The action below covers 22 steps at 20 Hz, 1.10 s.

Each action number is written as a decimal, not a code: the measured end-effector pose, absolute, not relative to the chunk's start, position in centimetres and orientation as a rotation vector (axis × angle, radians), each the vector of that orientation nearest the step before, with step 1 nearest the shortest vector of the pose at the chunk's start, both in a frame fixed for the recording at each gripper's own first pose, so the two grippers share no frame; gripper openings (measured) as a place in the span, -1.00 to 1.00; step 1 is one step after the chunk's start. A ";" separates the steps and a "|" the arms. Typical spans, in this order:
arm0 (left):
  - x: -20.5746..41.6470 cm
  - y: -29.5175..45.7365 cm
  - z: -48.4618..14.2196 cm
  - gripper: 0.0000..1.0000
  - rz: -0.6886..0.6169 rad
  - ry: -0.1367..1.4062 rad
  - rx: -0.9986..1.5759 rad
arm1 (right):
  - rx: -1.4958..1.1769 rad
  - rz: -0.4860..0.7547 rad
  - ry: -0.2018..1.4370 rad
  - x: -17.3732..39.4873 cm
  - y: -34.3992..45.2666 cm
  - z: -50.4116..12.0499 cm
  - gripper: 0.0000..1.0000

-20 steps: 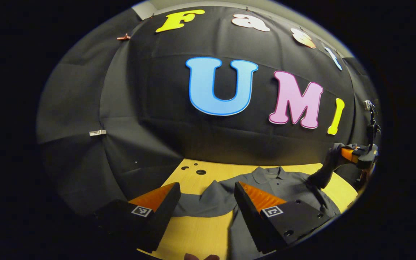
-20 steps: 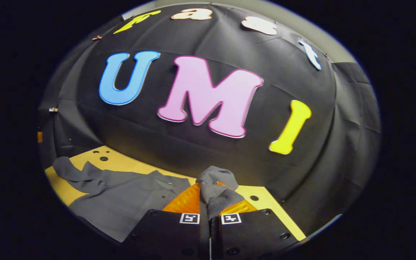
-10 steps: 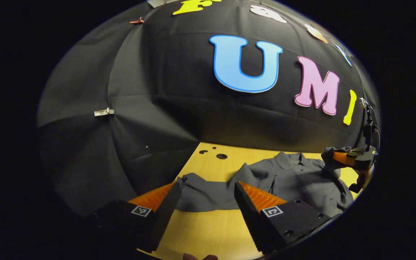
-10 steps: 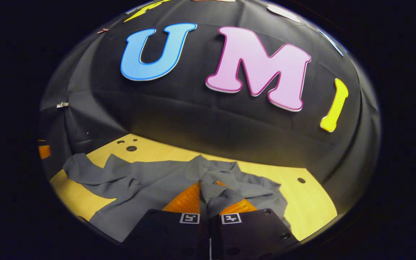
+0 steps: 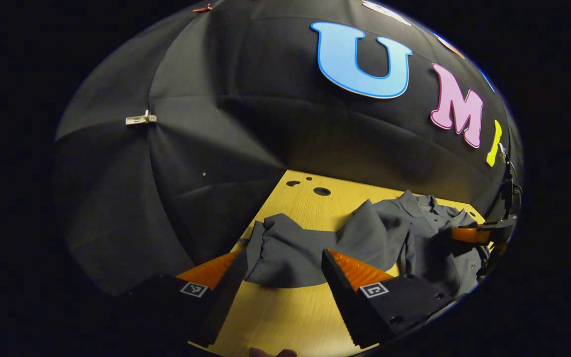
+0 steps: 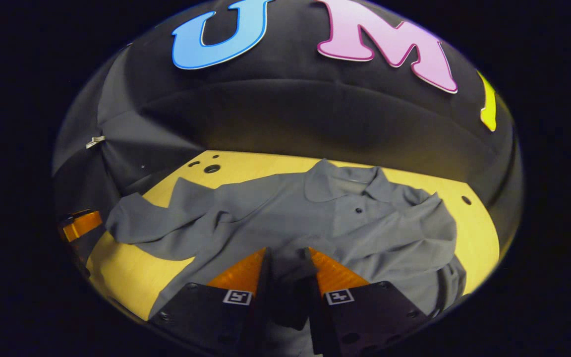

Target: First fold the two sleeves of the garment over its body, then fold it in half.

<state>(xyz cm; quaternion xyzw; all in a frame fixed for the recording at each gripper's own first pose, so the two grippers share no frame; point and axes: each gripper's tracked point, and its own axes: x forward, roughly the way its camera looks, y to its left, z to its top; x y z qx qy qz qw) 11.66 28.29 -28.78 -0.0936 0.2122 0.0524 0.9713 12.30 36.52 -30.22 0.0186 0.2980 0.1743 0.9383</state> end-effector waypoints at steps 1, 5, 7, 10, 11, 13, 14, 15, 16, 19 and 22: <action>12.0 28.4 -29.4 0.91 0.106 0.443 -0.186 | 0.049 0.390 0.609 11.9 37.3 -30.0 -0.15; 13.2 29.2 -31.6 0.90 0.120 0.496 -0.171 | 0.064 0.460 0.591 10.0 38.3 -27.9 0.63; 14.0 29.5 -32.2 0.90 0.127 0.515 -0.169 | 0.050 0.463 0.582 9.0 37.3 -26.8 0.66; 15.5 30.1 -32.8 0.90 0.138 0.552 -0.156 | 0.042 0.455 0.564 7.4 35.2 -25.1 0.66; 15.9 30.2 -33.6 0.90 0.138 0.579 -0.152 | 0.037 0.448 0.563 7.0 34.4 -24.7 0.75; 16.4 30.2 -34.9 0.91 0.139 0.631 -0.151 | 0.026 0.425 0.560 6.1 32.5 -24.0 0.74; 16.6 30.3 -35.3 0.91 0.140 0.652 -0.150 | 0.023 0.414 0.558 5.7 31.6 -23.5 0.75; 17.0 30.4 -35.7 0.91 0.142 0.661 -0.142 | 0.021 0.399 0.552 5.3 30.6 -23.0 0.75; 17.2 30.4 -35.8 0.92 0.143 0.669 -0.124 | 0.021 0.387 0.549 4.9 29.6 -22.6 0.74; 17.1 30.0 -35.8 0.96 0.124 0.707 -0.045 | 0.042 0.338 0.557 3.5 26.9 -21.8 0.74; 17.9 28.7 -36.2 -0.02 0.102 0.692 -0.057 | 0.057 0.286 0.574 2.1 24.3 -22.2 0.75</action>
